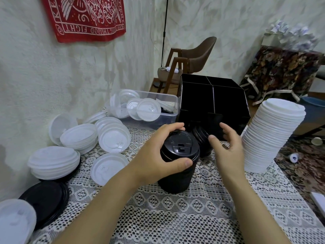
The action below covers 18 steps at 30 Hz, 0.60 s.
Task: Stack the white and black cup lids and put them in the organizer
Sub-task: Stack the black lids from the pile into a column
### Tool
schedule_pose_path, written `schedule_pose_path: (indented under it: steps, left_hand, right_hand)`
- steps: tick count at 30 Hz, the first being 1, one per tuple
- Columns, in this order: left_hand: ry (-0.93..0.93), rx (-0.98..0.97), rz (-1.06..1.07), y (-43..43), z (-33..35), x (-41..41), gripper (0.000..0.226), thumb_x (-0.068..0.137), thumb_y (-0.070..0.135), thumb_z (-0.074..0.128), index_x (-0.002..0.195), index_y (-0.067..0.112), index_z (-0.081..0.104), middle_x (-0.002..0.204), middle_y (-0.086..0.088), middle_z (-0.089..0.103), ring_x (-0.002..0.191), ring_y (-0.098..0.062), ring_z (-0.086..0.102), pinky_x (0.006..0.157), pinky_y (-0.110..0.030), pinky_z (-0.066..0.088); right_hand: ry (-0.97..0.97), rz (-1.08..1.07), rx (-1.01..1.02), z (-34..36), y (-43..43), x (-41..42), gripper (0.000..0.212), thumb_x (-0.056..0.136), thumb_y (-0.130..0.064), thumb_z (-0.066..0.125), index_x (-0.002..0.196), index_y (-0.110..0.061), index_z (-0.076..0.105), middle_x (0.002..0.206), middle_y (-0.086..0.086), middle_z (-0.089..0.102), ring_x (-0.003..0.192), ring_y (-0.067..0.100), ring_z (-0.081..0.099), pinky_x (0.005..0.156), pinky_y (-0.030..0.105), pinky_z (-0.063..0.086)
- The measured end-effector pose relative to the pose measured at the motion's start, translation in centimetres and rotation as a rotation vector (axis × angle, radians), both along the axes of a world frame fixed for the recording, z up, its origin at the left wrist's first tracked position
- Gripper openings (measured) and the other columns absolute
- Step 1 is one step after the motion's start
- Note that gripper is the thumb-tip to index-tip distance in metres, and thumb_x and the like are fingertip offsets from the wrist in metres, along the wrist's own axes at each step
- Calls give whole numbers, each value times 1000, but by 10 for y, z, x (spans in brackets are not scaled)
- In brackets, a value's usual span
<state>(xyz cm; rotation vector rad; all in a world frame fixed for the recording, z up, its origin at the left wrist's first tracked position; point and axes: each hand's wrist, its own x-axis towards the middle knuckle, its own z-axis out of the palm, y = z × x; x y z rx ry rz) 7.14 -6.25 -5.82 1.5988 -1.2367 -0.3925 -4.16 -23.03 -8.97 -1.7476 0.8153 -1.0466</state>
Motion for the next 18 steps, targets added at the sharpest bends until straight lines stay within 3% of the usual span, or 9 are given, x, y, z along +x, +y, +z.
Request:
schedule_pose_path:
  steps: [3,7,11,13,14,17,18]
  left_hand:
    - [10,-9,-7,0,-1,0,78,65,51,73,135,38,43,128,22,52,121,-1,52,98,-16,43]
    - [17,-17,-9,-1,-1,0,78,64,49,74,135,37,44,128,22,53,120,-1,52,99,-20,44]
    - [18,-18,-9,-1,-1,1,78,63,49,74,135,36,44,126,21,53,120,-2,53,99,-22,45]
    - [22,-17,-9,-1,-1,0,78,63,49,74,134,38,44,127,22,53,120,-2,53,100,-22,44]
    - [24,-16,-10,-1,-1,0,78,63,49,74,134,38,44,127,23,53,120,-1,53,100,-21,44]
    - [26,-20,-9,-1,-1,0,77,63,49,74,134,39,44,127,23,53,121,-2,52,99,-21,45]
    - [25,-20,-8,-1,-1,0,77,63,49,74,134,39,44,127,22,53,121,-2,53,99,-21,44]
  right_hand:
    - [121,201,36,-10,-4,6,69,83,-44,65,145,-39,36,154,-8,33,141,10,30,116,46,29]
    - [166,217,57,-14,-2,11,72,66,-65,62,132,-41,47,137,-6,45,131,17,41,109,47,39]
    - [218,236,-3,-13,1,9,49,75,-38,74,118,-42,50,123,-1,36,125,21,39,100,35,45]
    - [214,281,-19,-14,0,8,50,78,-40,75,121,-40,50,128,-1,37,126,18,39,99,23,40]
    - [215,306,-19,-13,1,7,54,76,-43,72,124,-38,50,132,-3,39,129,16,39,103,24,38]
    - [183,360,-25,-14,-2,4,64,73,-36,71,133,-34,51,140,-6,46,132,11,42,113,41,36]
    - [168,355,-33,-14,-3,3,61,76,-32,76,132,-33,52,138,-6,48,129,7,44,111,39,37]
